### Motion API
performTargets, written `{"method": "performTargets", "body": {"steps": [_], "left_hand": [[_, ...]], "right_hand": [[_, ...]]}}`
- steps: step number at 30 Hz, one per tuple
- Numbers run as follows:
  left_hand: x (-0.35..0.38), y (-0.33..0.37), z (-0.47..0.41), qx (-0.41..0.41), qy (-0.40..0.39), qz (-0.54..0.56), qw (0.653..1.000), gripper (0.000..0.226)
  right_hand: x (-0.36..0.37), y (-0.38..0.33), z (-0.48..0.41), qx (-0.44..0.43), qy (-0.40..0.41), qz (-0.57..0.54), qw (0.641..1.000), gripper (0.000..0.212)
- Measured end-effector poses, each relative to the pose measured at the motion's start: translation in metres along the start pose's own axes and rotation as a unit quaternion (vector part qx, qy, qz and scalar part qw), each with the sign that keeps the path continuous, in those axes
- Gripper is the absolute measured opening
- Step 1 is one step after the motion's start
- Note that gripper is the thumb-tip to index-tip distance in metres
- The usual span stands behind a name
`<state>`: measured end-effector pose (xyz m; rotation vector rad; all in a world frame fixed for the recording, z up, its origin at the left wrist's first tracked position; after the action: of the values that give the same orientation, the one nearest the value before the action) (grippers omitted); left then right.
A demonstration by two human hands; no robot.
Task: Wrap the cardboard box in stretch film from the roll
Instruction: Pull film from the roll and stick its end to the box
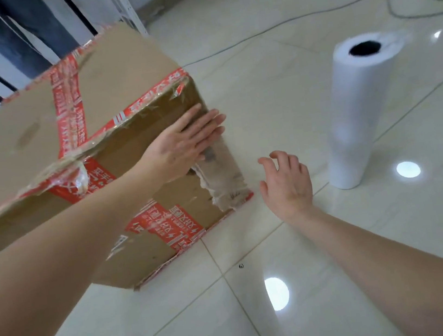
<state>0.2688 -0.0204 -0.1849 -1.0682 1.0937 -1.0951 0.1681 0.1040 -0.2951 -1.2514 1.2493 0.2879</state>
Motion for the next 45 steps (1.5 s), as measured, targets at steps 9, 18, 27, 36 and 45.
{"method": "performTargets", "body": {"steps": [9, 18, 27, 36, 45], "left_hand": [[-0.012, -0.023, 0.017, -0.019, 0.016, 0.017, 1.0, 0.061], [-0.02, -0.02, 0.016, -0.018, 0.031, 0.041, 0.999, 0.061], [-0.007, -0.004, 0.02, -0.028, -0.018, 0.061, 0.998, 0.063], [-0.049, 0.026, -0.038, -0.021, -0.043, 0.193, 0.98, 0.061], [-0.081, -0.029, -0.07, -0.068, -0.116, 0.423, 0.896, 0.032]], "right_hand": [[-0.032, 0.004, -0.005, -0.004, 0.017, 0.014, 1.0, 0.047], [-0.035, 0.009, -0.003, 0.003, 0.026, 0.012, 1.0, 0.046], [-0.026, 0.016, -0.002, 0.011, 0.02, 0.012, 1.0, 0.046], [-0.033, 0.009, -0.01, 0.019, -0.004, 0.016, 1.0, 0.045], [-0.118, -0.011, -0.018, 0.044, -0.063, 0.028, 0.997, 0.045]]}}
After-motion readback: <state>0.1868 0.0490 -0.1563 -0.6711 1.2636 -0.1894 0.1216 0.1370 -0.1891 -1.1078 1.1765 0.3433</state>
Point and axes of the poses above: each hand's wrist, its own z-axis away from the middle knuckle, its own x-axis out of the palm, y = z × x, the point moved 6 cm from there along -z, towards the middle knuckle, and after that the axes turned 13 degrees about -z, right-handed, at the moved point
